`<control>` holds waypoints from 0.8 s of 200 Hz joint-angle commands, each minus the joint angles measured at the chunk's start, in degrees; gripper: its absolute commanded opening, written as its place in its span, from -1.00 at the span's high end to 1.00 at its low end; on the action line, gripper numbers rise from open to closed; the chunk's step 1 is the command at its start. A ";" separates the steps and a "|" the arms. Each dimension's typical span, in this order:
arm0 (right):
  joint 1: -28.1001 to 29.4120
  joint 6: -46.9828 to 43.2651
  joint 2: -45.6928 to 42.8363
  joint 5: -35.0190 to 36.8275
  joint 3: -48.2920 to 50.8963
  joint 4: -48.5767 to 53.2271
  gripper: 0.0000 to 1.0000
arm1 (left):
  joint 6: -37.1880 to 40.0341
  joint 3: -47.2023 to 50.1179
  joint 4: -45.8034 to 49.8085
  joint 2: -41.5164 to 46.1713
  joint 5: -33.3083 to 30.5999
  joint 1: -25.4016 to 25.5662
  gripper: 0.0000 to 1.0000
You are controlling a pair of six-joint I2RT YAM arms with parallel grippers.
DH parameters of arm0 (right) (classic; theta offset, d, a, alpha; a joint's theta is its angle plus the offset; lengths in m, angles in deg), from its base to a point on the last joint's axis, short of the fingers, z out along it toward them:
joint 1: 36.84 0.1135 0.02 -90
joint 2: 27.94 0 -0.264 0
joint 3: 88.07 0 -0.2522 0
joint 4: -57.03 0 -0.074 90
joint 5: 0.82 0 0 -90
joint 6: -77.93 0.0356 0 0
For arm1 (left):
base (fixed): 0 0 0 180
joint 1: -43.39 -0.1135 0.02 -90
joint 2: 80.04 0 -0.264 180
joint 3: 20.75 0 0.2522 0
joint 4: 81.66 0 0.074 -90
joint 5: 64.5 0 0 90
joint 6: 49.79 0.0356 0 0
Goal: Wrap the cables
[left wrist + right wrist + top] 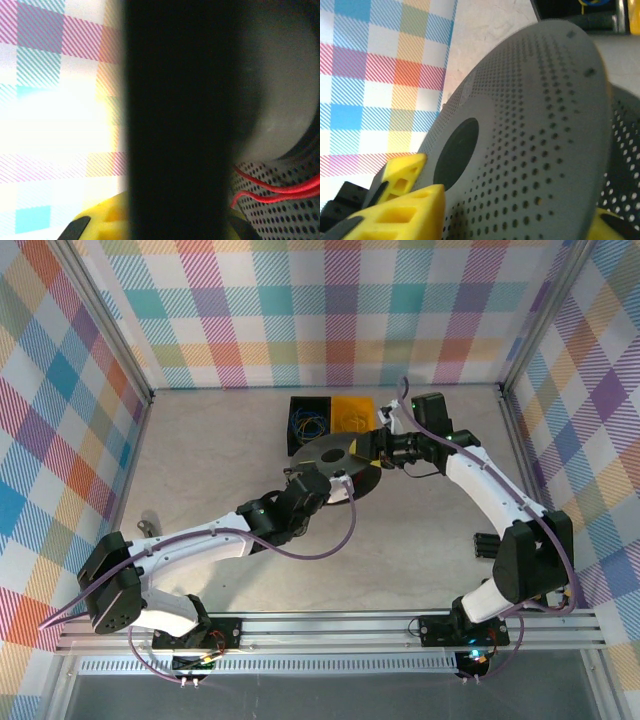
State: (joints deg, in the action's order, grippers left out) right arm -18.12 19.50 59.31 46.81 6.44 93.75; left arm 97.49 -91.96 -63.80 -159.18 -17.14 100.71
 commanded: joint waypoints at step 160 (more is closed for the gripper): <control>-0.37 11.02 -3.08 -3.05 15.67 -24.36 0.96 | -43.30 -4.56 18.11 28.12 15.92 -8.80 -0.99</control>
State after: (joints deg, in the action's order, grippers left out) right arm -18.67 28.22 58.63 49.85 18.18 80.28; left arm 63.98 -100.00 -45.14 -131.94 2.12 96.12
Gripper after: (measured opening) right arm 0.079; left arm 0.996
